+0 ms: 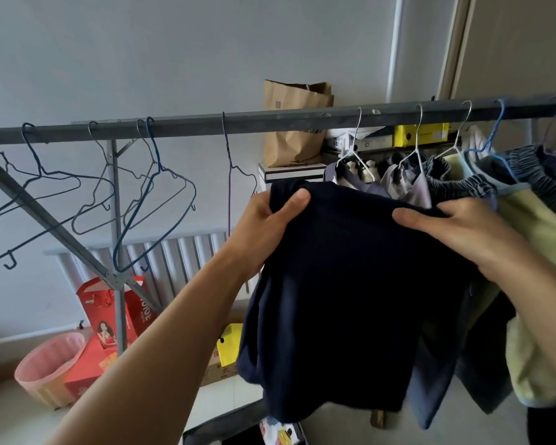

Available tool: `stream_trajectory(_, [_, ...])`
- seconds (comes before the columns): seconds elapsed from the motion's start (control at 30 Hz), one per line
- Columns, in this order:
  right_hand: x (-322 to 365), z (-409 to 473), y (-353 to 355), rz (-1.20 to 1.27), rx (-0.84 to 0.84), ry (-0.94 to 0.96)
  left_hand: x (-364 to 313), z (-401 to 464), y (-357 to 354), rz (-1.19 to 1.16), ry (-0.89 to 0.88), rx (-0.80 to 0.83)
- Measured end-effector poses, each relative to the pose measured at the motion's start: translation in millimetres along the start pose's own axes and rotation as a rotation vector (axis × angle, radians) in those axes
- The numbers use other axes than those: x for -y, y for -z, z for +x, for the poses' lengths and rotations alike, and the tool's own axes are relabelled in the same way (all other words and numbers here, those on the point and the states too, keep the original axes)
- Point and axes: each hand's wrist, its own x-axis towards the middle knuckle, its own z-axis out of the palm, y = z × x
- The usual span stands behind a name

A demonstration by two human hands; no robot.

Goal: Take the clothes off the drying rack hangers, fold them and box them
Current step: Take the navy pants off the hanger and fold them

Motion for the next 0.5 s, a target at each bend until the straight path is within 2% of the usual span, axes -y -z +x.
stream_trajectory(0.07, [1.5,6.7,0.7,-0.158,-0.140,0.196,0.4,3.9,-3.0,-0.002,0.025,0.045])
stream_trajectory(0.1, [7.0,7.1,0.0,-0.129,-0.073,0.287,-0.3,5.5,-4.7,0.003,0.036,0.076])
stream_trajectory(0.17, [18.4,7.7,-6.5,-0.019,0.307,0.343,-2.4,7.0,-7.7,0.014,0.056,0.152])
stream_trajectory(0.23, [21.0,7.3,-16.8,0.011,0.601,0.241,-5.3,7.6,-9.5,0.028,0.073,0.214])
stream_trajectory(0.27, [19.2,7.2,-20.6,0.036,0.681,0.193,-6.4,8.2,-9.1,0.040,0.082,0.234])
stream_trajectory(0.4, [15.7,3.0,-29.7,0.194,0.709,0.065,-3.8,11.1,-0.5,0.039,0.141,0.249])
stream_trajectory(0.5, [20.9,4.0,-31.6,0.250,0.684,-0.061,5.6,11.7,7.0,0.022,0.233,0.102])
